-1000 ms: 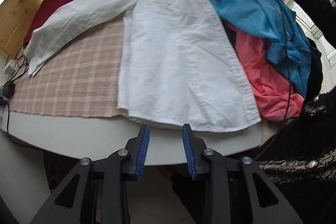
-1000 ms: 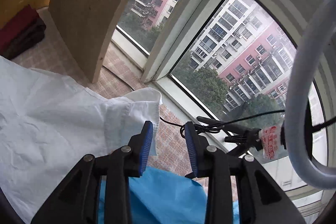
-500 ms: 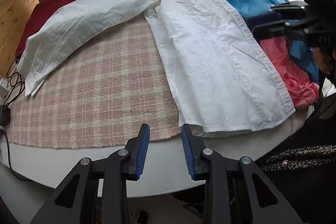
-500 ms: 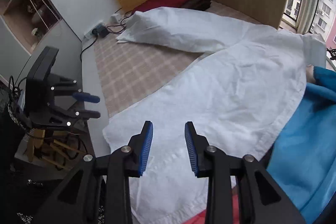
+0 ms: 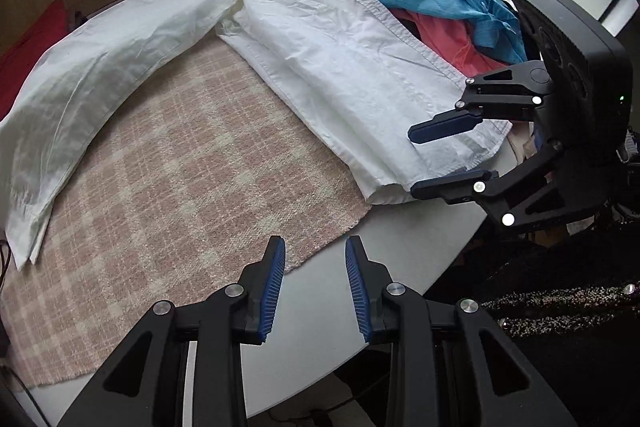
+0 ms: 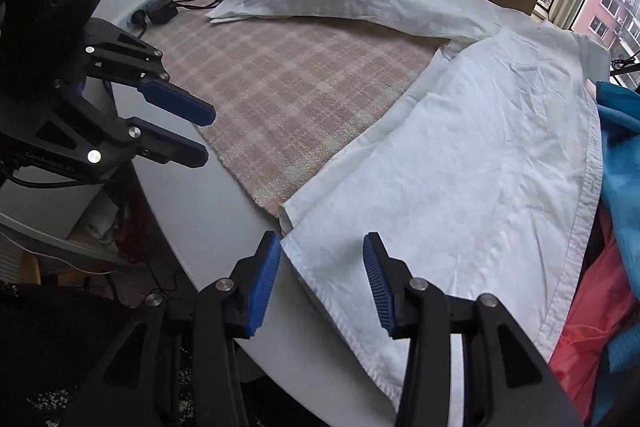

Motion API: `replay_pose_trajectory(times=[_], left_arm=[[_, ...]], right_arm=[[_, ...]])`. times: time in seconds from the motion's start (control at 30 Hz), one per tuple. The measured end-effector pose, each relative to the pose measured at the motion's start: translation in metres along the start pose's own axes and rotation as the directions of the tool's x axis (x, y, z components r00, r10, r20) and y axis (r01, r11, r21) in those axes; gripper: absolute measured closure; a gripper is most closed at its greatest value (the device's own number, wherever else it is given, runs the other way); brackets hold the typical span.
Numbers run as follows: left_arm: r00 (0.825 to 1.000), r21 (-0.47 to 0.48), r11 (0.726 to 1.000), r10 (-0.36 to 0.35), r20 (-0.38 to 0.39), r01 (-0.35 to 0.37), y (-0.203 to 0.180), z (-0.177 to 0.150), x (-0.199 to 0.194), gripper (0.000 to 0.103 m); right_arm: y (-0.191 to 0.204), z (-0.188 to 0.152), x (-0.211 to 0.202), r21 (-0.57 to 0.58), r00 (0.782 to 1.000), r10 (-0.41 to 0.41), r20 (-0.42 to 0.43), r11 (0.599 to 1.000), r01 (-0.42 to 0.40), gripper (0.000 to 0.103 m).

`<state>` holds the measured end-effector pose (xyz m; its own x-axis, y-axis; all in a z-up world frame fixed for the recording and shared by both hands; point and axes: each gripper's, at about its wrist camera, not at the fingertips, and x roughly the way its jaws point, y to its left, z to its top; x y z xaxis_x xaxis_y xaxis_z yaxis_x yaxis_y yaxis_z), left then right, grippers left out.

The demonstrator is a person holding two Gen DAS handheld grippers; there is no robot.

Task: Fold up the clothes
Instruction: 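Move both open tools over the flattened white shirt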

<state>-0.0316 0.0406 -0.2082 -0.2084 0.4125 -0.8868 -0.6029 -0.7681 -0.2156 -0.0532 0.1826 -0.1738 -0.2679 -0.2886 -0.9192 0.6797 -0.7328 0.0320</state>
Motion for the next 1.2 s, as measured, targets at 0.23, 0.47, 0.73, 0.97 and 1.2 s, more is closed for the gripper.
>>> replay_pose_trajectory(times=[0.23,0.47,0.73,0.97,1.2], left_arm=[[0.995,0.084,0.992,-0.098,-0.002,0.098,-0.014,0.008,0.021,0.074],[0.992,0.113,0.985,-0.127,-0.008,0.127,-0.028,0.022,0.048,0.076],[0.992,0.117,0.985,-0.127,-0.006,0.127,-0.022,0.038,0.037,0.080],[0.983,0.144,0.974,-0.164,-0.084,0.175,-0.023,0.063,0.046,0.080],[0.967,0.166,0.960,-0.198,-0.162,0.225,-0.025,0.088,0.055,0.080]], right_arm=[[-0.023,-0.007,0.008,0.137,0.998,-0.047,-0.029,0.989,0.051,0.073],[-0.027,-0.011,-0.005,0.197,0.999,-0.050,0.001,0.979,0.049,0.077],[-0.023,-0.018,-0.028,0.224,0.994,-0.082,0.079,0.973,0.062,0.076],[-0.043,-0.024,0.003,0.293,0.998,-0.052,0.031,0.955,0.040,0.076],[-0.046,-0.036,-0.002,0.327,0.994,-0.089,0.057,0.943,0.066,0.077]])
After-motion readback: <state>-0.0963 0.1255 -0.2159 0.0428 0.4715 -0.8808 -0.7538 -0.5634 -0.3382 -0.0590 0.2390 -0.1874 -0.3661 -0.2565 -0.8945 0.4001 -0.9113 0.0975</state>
